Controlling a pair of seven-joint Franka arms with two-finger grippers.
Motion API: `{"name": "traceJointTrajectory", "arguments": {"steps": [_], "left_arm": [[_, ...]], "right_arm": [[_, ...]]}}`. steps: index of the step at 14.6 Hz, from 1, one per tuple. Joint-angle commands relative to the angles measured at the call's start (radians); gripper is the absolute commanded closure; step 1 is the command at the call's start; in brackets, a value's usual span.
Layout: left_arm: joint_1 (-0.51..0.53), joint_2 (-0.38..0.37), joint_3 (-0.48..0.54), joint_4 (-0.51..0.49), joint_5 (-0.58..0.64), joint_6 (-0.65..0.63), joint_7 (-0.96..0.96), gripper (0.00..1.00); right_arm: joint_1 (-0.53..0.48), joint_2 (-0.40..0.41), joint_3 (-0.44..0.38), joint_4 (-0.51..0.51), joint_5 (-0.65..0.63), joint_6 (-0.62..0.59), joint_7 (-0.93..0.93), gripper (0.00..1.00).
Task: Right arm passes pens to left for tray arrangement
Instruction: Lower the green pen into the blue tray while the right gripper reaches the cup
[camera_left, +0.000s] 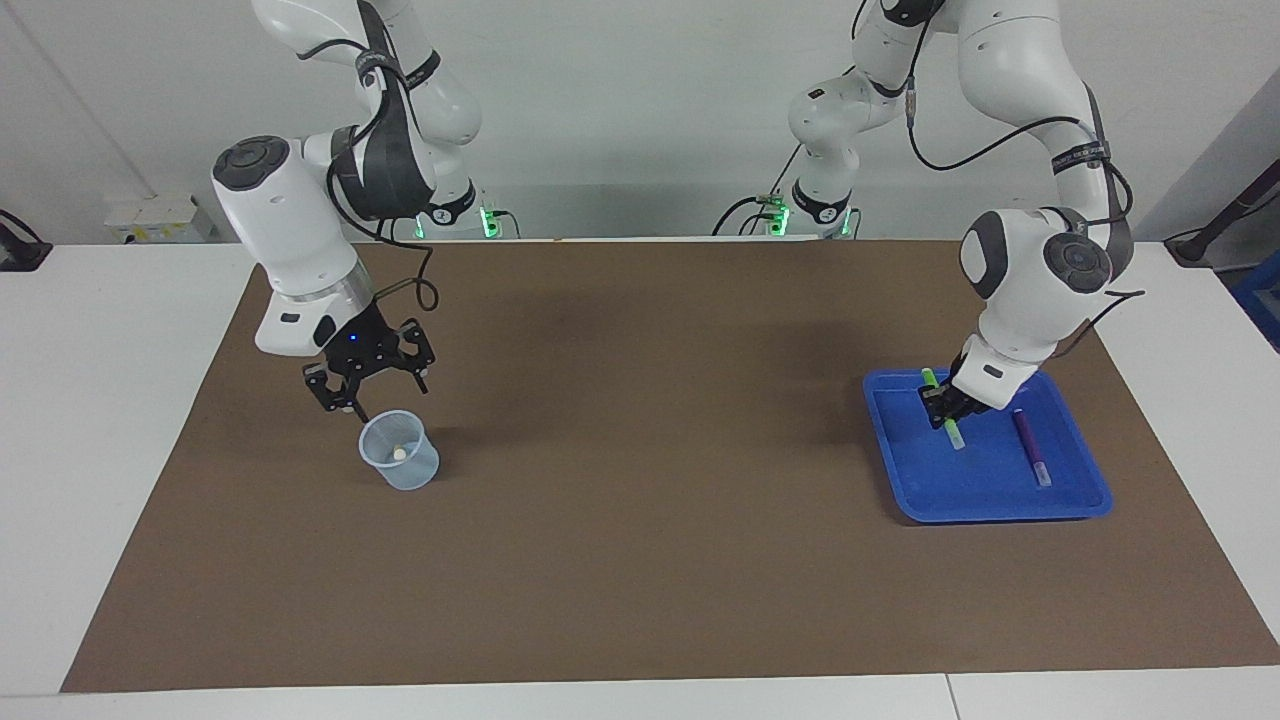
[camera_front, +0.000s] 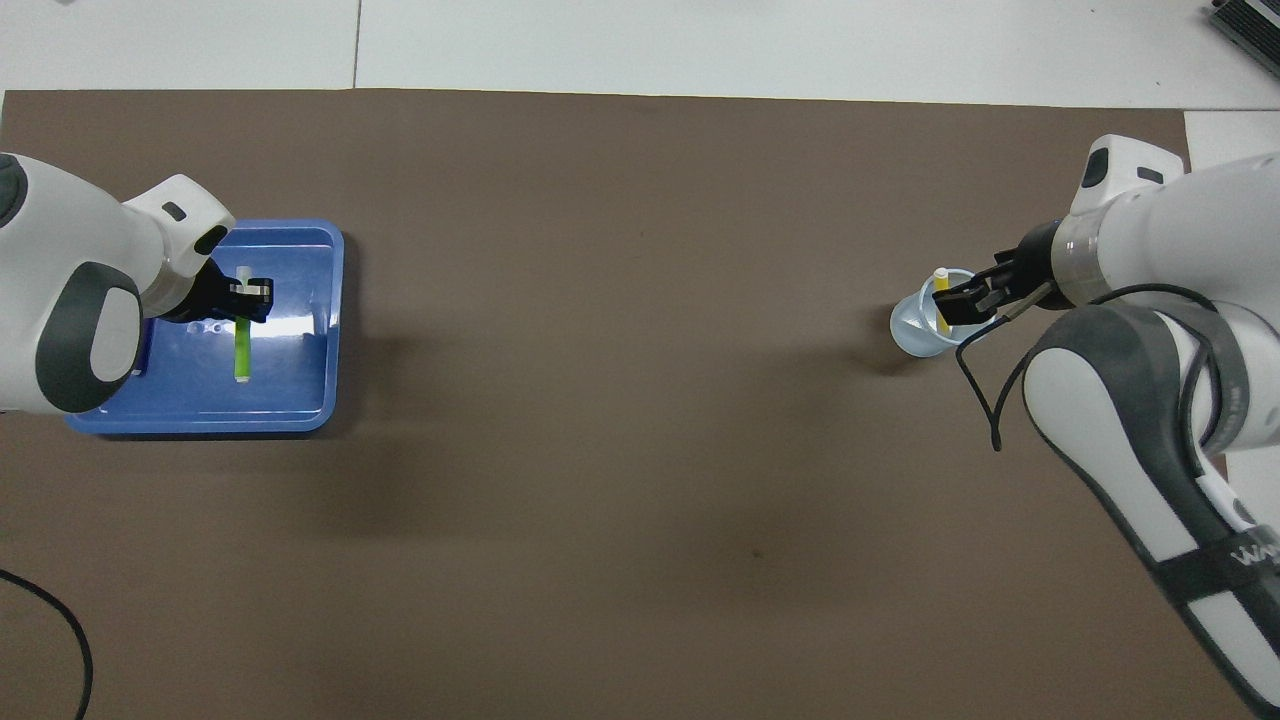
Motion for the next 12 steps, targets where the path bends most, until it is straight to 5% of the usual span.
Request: {"name": "traceJointTrajectory", "arguments": {"steps": [1,6,12], "left_arm": [[0.011,0.063,0.006,0.058,0.072,0.026,0.014,1.0],[0.03,0.091,0.007,0.059,0.105,0.092,0.017,1.0],[0.036,0.103,0.009,0.047,0.106,0.118,0.017,1.0]], "right_arm": [[0.02,0.167,0.013,0.231,-0.087,-0.195,0.09,0.19],[0.096,0.334,0.012,0.458,-0.205,-0.368,0.253,0.19],[0.128,0.409,0.007,0.492,-0.29,-0.348,0.377,0.22]]}}
